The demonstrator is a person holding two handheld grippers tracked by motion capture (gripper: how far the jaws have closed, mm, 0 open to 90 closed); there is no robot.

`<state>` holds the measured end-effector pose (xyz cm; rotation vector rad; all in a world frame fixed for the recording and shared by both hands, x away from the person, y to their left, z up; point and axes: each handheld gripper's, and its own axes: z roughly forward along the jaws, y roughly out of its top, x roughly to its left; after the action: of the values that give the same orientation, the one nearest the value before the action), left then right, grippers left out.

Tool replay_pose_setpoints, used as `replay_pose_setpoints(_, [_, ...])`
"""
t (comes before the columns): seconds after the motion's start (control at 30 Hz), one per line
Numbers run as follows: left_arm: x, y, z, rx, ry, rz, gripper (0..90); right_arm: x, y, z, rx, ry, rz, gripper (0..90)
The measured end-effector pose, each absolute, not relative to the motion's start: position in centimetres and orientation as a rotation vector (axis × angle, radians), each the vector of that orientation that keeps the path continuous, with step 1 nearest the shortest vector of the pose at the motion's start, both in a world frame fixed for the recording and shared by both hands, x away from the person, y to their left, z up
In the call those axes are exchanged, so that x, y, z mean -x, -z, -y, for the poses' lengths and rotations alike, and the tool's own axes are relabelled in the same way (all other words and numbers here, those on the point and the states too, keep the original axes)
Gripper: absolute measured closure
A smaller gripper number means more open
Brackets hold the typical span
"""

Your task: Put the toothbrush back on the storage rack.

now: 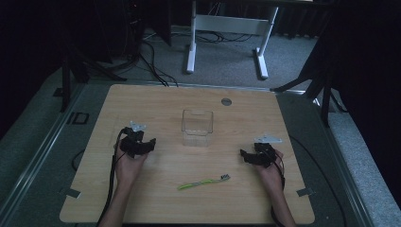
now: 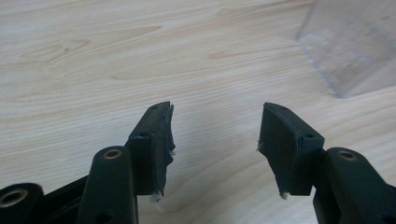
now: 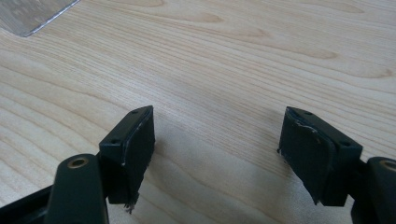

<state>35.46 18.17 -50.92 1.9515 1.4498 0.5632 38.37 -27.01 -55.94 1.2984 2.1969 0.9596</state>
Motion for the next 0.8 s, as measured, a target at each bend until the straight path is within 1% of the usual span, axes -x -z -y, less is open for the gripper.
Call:
replay_pose_setpoints(0.3, [-34.4,49.4,-16.6,-1.972,-0.549,-1.368,44.4,-38.4,55.9,27.0,-1.299,-0.960,-2.197,26.6])
replay_pose_setpoints(0.8, [-33.4,48.2,-14.3,-2.021,-0.530,-1.275,44.3,-38.4,55.9,27.0,-1.299,-0.960,-2.197,26.6])
